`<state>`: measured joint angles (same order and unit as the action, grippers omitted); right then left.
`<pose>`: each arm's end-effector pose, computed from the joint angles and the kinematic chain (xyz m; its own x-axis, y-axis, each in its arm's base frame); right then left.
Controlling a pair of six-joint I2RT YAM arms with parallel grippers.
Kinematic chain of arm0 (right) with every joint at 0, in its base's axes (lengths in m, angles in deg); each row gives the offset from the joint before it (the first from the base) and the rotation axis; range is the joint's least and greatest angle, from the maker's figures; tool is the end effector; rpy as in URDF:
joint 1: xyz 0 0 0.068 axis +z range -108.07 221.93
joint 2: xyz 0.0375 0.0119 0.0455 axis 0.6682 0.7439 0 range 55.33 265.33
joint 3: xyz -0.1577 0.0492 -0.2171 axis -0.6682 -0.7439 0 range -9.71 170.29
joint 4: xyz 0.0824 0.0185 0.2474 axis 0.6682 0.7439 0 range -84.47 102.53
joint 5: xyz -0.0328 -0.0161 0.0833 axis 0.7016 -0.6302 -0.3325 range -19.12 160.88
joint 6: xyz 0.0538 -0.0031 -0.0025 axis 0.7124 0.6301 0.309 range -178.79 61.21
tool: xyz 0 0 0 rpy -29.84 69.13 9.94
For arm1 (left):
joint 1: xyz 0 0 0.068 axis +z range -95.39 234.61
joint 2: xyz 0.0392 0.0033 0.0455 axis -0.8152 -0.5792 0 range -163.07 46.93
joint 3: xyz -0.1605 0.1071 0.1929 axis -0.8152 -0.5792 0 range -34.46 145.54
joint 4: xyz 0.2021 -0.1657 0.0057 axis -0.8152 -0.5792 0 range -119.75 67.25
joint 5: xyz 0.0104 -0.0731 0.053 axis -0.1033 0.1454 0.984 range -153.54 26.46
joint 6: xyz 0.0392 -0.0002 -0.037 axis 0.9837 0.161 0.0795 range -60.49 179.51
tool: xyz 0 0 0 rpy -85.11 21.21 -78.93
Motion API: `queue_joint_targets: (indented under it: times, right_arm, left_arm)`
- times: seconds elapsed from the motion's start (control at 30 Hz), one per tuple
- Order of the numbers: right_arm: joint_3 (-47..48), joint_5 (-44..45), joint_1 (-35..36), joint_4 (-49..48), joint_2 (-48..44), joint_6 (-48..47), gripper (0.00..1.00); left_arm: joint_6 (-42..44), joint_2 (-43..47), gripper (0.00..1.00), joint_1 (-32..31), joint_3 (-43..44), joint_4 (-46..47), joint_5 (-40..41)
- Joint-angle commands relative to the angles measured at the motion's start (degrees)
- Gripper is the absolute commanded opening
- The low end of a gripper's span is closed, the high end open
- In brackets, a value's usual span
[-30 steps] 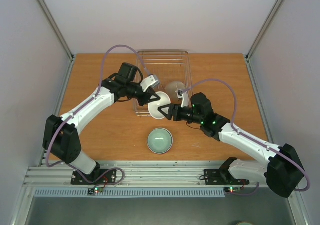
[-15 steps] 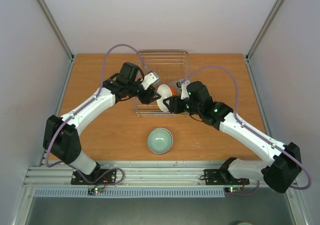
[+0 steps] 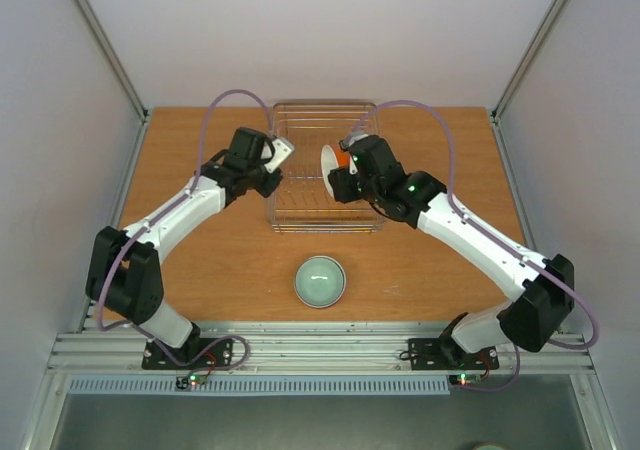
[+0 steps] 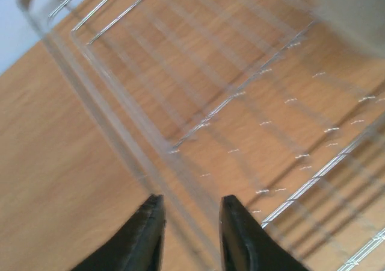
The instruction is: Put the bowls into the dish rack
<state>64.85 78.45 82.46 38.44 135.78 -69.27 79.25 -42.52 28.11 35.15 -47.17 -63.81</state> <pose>0.2395 0.1987 0.3400 -0.3653 -0.5495 -0.7514 -0.6431 0.7326 -0.2230 0.3102 -0.1549 0.2743 -0.4361 0.5949 -0.6752 0.6338 0.7357 0.2388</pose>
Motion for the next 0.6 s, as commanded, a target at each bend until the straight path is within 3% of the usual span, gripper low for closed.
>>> queue_joint_targets:
  times: [0.0, 0.1, 0.57]
  right_arm:
    - [4.11, 5.31, 0.69, 1.28, 3.26, -2.79, 0.01]
    - [6.98, 7.07, 1.06, 2.74, 6.71, -3.45, 0.01]
    - [17.35, 13.56, 1.71, 6.30, 19.70, -5.76, 0.01]
  left_arm:
    - [1.12, -2.04, 0.14, 6.89, 0.29, 2.76, 6.44]
    - [0.06, -3.29, 0.01, 11.88, 1.45, 0.71, 6.20]
    - [-1.79, -12.25, 0.00, 13.04, 5.49, -7.18, -3.20]
